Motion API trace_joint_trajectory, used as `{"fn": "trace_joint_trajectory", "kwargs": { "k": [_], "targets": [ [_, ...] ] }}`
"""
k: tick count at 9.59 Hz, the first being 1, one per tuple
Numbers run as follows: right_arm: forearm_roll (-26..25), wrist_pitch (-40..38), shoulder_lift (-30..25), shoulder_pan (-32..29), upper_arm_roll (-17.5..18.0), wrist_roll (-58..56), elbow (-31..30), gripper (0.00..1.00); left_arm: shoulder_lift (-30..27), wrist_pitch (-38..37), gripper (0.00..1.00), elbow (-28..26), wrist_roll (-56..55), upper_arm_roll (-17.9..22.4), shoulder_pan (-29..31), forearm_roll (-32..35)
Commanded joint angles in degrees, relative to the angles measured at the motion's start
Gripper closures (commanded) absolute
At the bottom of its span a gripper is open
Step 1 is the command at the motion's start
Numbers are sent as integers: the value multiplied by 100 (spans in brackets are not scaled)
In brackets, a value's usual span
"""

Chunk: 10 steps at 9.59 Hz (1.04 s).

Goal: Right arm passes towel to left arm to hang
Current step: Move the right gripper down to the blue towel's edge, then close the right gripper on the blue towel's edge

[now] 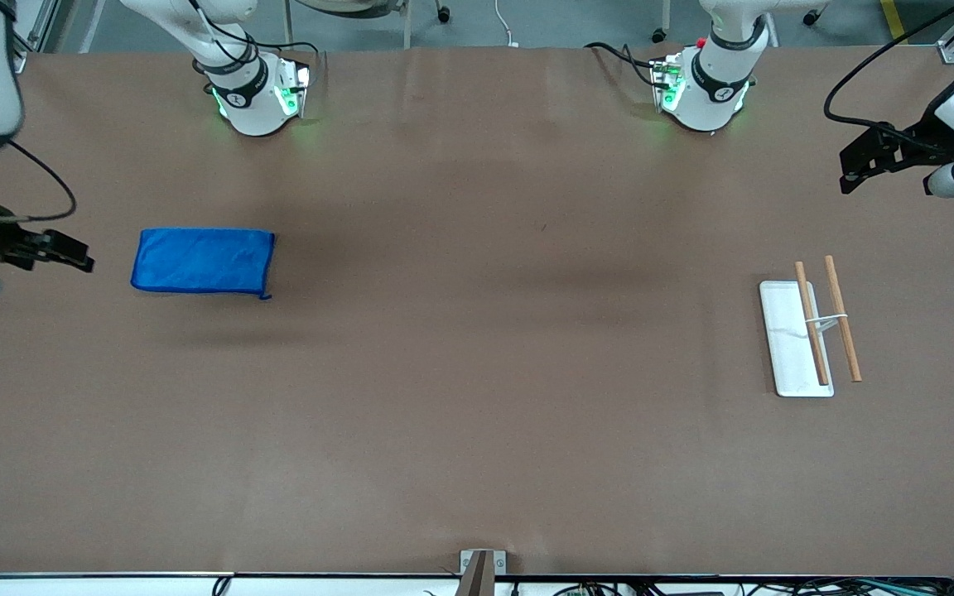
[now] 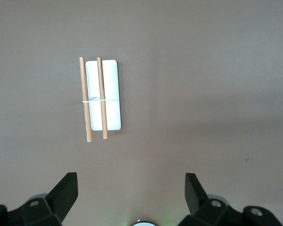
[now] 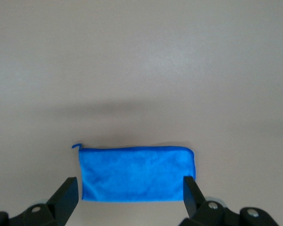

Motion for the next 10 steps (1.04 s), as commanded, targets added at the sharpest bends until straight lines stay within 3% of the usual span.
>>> {"fn": "trace_joint_trajectory", "kwargs": {
  "k": [1, 2, 5, 7, 10],
  "targets": [
    [72, 1293, -167, -107, 45, -100, -1335, 2, 33, 78, 0, -184, 74, -33, -4, -2],
    [72, 1726, 59, -116, 45, -100, -1637, 2, 33, 87, 0, -149, 83, -33, -4, -11],
    [64, 2079, 754, -151, 45, -100, -1840, 2, 59, 78, 0, -184, 92, -24, 14, -99],
    [55, 3114, 983, -151, 45, -100, -2454, 2, 103, 61, 0, -236, 92, -24, 5, -91],
    [55, 3339, 1344, -247, 45, -134, -2598, 2, 104, 43, 0, -237, 92, -33, -4, -91]
  ]
}}
